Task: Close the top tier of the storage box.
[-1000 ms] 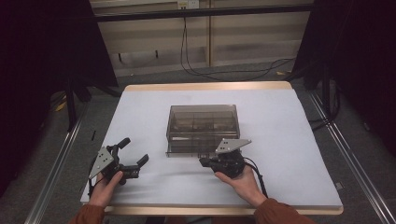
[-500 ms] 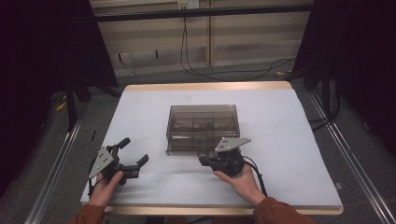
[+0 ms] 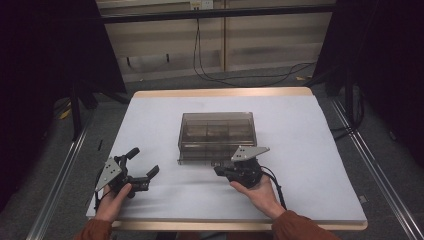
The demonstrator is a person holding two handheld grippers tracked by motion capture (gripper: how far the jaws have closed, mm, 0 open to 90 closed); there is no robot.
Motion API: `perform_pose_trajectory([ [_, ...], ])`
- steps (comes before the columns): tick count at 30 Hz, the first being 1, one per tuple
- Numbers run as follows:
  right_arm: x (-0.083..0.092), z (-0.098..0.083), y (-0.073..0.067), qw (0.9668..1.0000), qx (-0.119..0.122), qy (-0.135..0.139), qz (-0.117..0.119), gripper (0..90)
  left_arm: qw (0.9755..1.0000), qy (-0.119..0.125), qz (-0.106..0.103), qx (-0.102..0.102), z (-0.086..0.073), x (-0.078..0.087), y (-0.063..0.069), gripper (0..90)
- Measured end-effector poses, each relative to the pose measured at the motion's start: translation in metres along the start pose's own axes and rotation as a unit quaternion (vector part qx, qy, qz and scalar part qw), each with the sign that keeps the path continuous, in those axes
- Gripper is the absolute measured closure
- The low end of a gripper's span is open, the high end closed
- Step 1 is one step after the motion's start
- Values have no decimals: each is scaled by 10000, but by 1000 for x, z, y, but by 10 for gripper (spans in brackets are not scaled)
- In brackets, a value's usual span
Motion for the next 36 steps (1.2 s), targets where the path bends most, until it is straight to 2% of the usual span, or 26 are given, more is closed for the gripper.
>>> perform_pose_trajectory([
  [36, -4, 6, 8, 9999, -39, 64, -94, 900, 10000, 0, 16, -2, 0, 0, 0, 9],
])
Point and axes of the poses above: each handheld gripper's, and its own axes: x roughly backward along the jaws, z roughly out of its top, y roughly to its right, the point moved 4 cm from there along -x, roughly forward along the jaws, and after that the axes turned 1 degree about -z, right-handed, at the moved point
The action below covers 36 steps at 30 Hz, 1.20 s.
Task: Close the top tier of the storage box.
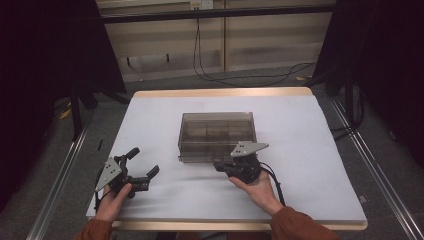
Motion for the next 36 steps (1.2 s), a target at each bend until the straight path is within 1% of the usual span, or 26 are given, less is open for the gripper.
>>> perform_pose_trajectory([
  [3, -1, 1, 1, 10000, -16, 17, 3, 900, 10000, -4, -4, -5, 0, 0, 0, 9],
  [5, -2, 1, 1, 10000, 6, 12, -1, 900, 10000, 13, -21, 32, 0, 0, 1, 9],
  [6, -2, 1, 1, 10000, 3, 9, 10, 900, 10000, -2, -14, 8, 0, 0, 0, 9],
  [9, -3, 2, 2, 10000, -14, 24, -15, 900, 10000, 14, -20, 31, 0, 0, 1, 9],
  [10, -3, 2, 2, 10000, -16, 24, -21, 900, 10000, -4, -16, 6, 0, 0, 0, 9],
  [16, -4, 2, 4, 10000, -24, 31, -32, 900, 10000, -5, -15, 9, 0, 0, 0, 9],
  [23, -7, 1, 7, 10000, -65, 5, -71, 900, 10000, -1, -14, 9, 0, 0, 0, 9],
  [36, -11, 3, 12, 9999, -102, 43, -101, 900, 10000, 10, -20, 31, 0, 0, 1, 9],
])
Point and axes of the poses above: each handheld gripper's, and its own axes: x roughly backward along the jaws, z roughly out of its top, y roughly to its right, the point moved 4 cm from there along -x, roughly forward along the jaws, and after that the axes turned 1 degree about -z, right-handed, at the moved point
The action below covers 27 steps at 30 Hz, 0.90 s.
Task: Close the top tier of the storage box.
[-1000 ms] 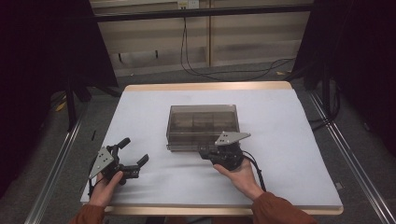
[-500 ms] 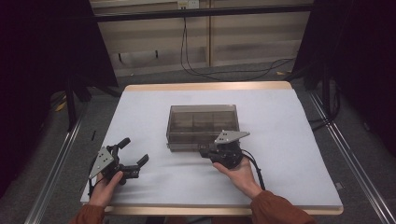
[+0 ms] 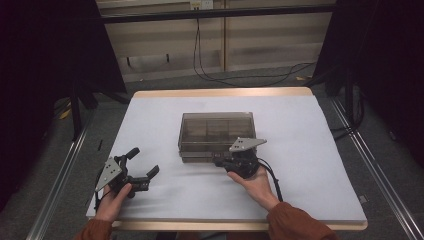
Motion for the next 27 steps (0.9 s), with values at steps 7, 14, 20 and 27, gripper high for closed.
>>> perform_pose_trajectory([
  [7, 1, 2, 3, 10000, -49, 23, -57, 900, 10000, 1, -2, 4, 0, 0, 0, 9],
  [14, -1, 1, 4, 10000, -52, 20, -41, 900, 10000, 0, 9, 3, 0, 0, 0, 9],
  [20, -3, 4, 5, 10000, -81, 22, -54, 900, 10000, -1, -1, 4, 0, 0, 0, 9],
  [27, -4, 5, 7, 10000, -65, 21, -67, 900, 10000, -4, 3, 3, 0, 0, 0, 9],
])
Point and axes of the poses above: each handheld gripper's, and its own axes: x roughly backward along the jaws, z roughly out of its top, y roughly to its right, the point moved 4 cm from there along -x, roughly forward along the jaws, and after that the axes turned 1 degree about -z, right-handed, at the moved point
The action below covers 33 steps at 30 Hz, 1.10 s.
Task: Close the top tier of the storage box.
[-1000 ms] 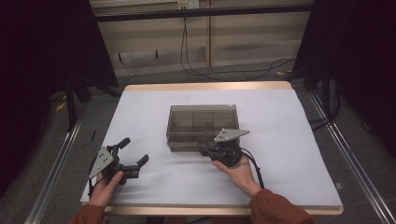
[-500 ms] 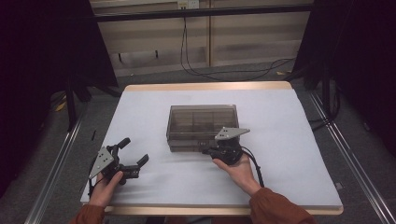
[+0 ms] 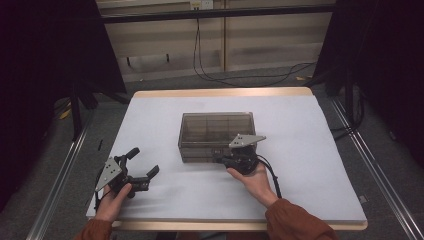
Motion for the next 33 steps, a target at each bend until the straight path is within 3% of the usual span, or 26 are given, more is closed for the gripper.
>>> perform_pose_trajectory([
  [14, -1, 0, 10, 9999, -81, 25, -96, 900, 10000, 7, -4, 3, 0, 0, 0, 9],
  [31, -3, 0, 10, 9997, -111, 77, -189, 900, 10000, -8, 0, -22, 0, 0, 0, 9],
  [33, -3, -1, 9, 9998, -132, 62, -117, 900, 10000, -10, -1, -23, 0, 0, 0, 9],
])
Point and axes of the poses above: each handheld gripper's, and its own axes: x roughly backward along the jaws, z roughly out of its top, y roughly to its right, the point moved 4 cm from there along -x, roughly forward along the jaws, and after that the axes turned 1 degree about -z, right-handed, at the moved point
